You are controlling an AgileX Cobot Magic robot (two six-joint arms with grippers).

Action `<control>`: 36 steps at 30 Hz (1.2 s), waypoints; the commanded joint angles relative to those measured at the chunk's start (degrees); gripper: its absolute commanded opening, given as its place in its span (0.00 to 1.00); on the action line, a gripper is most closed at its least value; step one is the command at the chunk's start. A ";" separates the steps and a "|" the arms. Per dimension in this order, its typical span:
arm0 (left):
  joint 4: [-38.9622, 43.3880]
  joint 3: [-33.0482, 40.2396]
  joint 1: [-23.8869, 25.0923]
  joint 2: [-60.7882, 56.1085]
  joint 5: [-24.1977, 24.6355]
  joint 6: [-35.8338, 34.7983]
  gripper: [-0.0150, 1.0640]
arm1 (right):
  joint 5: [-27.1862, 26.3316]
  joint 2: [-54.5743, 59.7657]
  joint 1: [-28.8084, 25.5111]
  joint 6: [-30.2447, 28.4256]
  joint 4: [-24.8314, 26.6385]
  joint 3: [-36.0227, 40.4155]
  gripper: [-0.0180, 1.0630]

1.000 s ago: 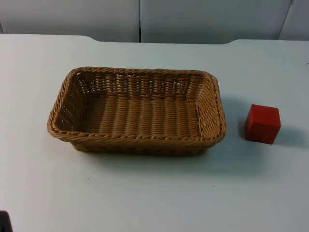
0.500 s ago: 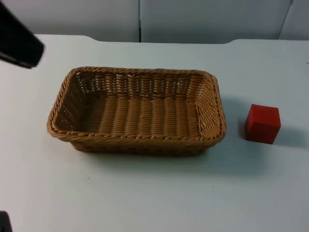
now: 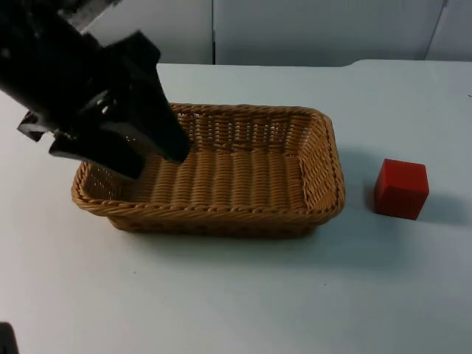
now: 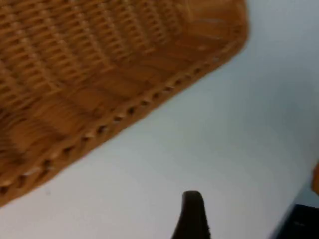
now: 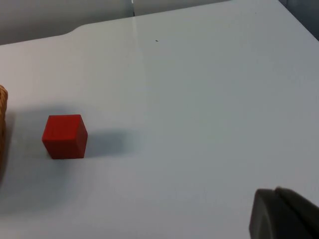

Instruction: Pick up the basket with the left hand and place the cube into the basket with the right hand.

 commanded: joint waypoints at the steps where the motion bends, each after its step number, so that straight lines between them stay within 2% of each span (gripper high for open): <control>1: 4.40 -0.45 -0.53 1.42 -6.87 -2.66 0.59 | -0.62 -0.18 0.12 0.03 -0.29 0.30 0.01; 4: 8.96 -0.45 -0.53 1.79 -14.57 -3.23 0.59 | -0.62 -0.18 0.12 0.03 -0.29 0.30 0.01; 5: 8.96 -0.45 -0.53 1.79 -14.57 -3.23 0.59 | -0.62 -0.18 0.12 0.03 -0.29 0.30 0.01; 9: 15.00 -0.45 -0.53 1.79 -21.61 -4.58 0.59 | -0.62 -0.18 0.12 0.03 -0.29 0.30 0.01; 10: 15.00 -0.45 -0.53 1.79 -21.61 -4.58 0.59 | -0.62 -0.18 0.12 0.03 -0.29 0.30 0.01; 14: 27.73 -0.45 -0.53 1.79 -27.79 -17.15 0.59 | -0.62 -0.18 0.12 0.03 -0.29 0.30 0.01; 20: 36.06 -0.45 -0.42 3.77 -29.03 -25.12 0.59 | -0.62 -0.18 0.12 0.03 -0.29 0.30 0.01; 31: 36.00 -0.45 -0.42 9.92 -28.89 -26.03 0.59 | -0.62 -0.18 0.12 0.03 -0.29 0.30 0.01; 36: 36.00 -0.45 -0.42 12.92 -29.11 -28.90 0.59 | -0.62 -0.18 0.12 0.03 -0.29 0.30 0.01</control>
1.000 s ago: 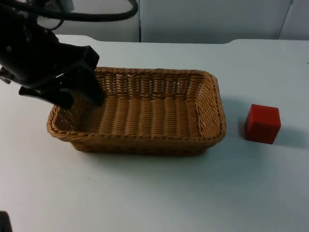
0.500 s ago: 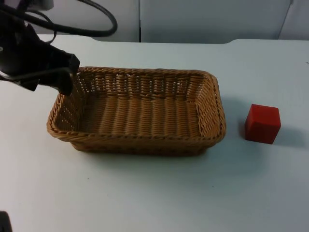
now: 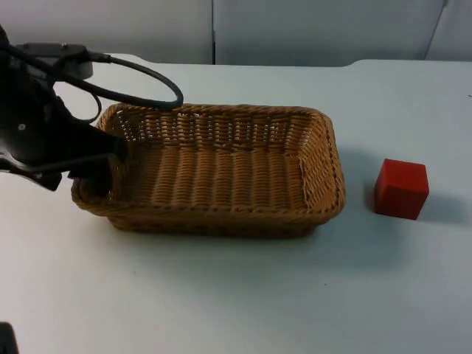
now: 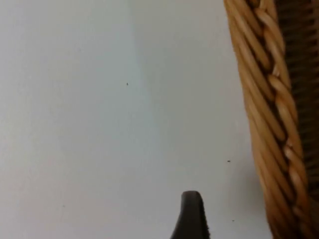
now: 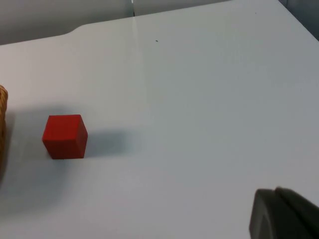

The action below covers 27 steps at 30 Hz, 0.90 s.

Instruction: Pick up the basket with the left hand and place the cube into the basket with the right hand.

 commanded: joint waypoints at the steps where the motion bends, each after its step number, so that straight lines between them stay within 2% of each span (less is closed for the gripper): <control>1: -0.18 -0.39 -0.32 1.02 -0.36 -1.57 0.59 | -0.62 -0.18 0.12 0.03 -0.29 0.30 0.01; 6: -0.18 -0.39 -0.32 2.77 -0.89 -1.55 0.56 | -0.62 -0.18 0.12 0.03 -0.29 0.30 0.01; 8: -0.18 -0.39 -0.32 3.30 -1.55 -1.55 0.42 | -0.62 -0.18 0.12 0.03 -0.29 0.30 0.01; 9: -0.18 -0.39 -0.32 3.59 -1.94 -1.55 0.28 | -0.62 -0.18 0.12 0.03 -0.29 0.30 0.01; 10: -0.18 -0.39 -0.32 3.59 -1.94 -1.55 0.28 | -0.62 -0.18 0.12 0.03 -0.29 0.30 0.01; 11: -0.18 -0.39 -0.32 3.81 -2.43 -1.55 0.10 | -0.62 -0.18 0.12 0.03 -0.29 0.30 0.01; 12: -0.18 -0.39 -0.32 3.81 -2.74 -1.55 0.01 | -0.62 -0.18 0.12 0.03 -0.29 0.30 0.01; 19: -0.72 -0.39 1.57 3.57 -3.71 -6.30 0.01 | -0.62 -0.18 0.12 0.03 -0.29 0.30 0.01; 27: -5.45 -0.39 5.23 -0.25 -0.52 -3.70 0.01 | -0.62 -0.18 0.12 0.03 -0.29 0.30 0.01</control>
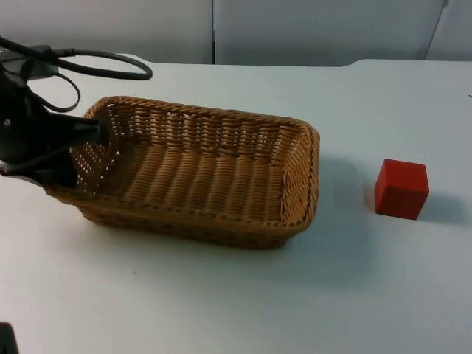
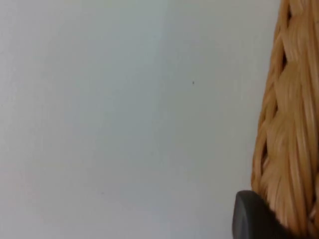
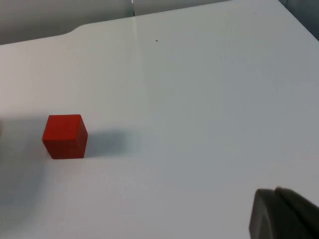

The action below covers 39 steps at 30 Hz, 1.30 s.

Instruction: Pick up the basket with the left hand and place the cube into the basket with the right hand.

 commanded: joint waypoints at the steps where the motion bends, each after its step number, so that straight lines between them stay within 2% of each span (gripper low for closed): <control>1: -1.22 0.16 0.35 -2.00 0.47 1.58 0.01 | -0.62 -0.18 0.12 0.03 -0.29 0.30 0.01; 5: -3.91 0.16 0.35 -5.65 1.83 3.06 0.01 | -0.62 -0.18 0.12 0.03 -0.29 0.30 0.01; 9: -5.00 0.16 0.35 -8.31 5.38 3.06 0.01 | -0.62 -0.18 0.12 0.03 -0.29 0.30 0.01; 15: -7.38 0.16 0.35 -9.94 6.78 3.06 0.01 | -0.62 -0.18 0.12 0.03 -0.29 0.30 0.01; 19: -13.95 0.16 0.35 -12.15 8.27 8.24 0.01 | -0.62 -0.18 0.12 0.03 -0.29 0.30 0.01; 20: -13.95 0.16 0.35 -12.15 8.27 8.24 0.01 | -0.62 -0.18 0.12 0.03 -0.29 0.30 0.01; 24: -22.60 0.16 0.35 -13.56 9.30 13.72 0.01 | -0.62 -0.18 0.12 0.03 -0.29 0.30 0.01; 28: -25.25 0.16 0.35 -13.67 9.30 14.66 0.01 | -0.62 -0.18 0.12 0.03 -0.29 0.30 0.01; 39: -26.24 0.16 0.35 -13.67 9.06 14.55 0.01 | -0.62 -0.18 0.12 0.03 -0.29 0.30 0.01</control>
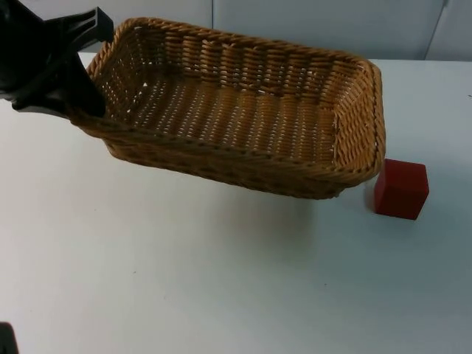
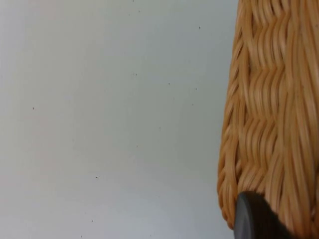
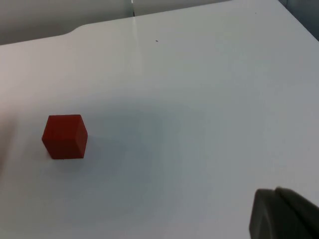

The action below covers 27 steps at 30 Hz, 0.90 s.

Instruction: Pick up the basket with the left hand and place the cube into the basket with the right hand.

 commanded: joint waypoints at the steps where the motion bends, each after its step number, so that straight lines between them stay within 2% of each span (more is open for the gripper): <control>1: -2.19 0.06 -0.01 -0.88 -0.18 -0.23 0.01 | -0.62 -0.18 0.12 0.03 -0.29 0.30 0.01; 27: -2.19 0.06 -0.01 -0.88 -0.76 -0.23 0.01 | -0.62 -0.18 0.12 0.03 -0.29 0.30 0.01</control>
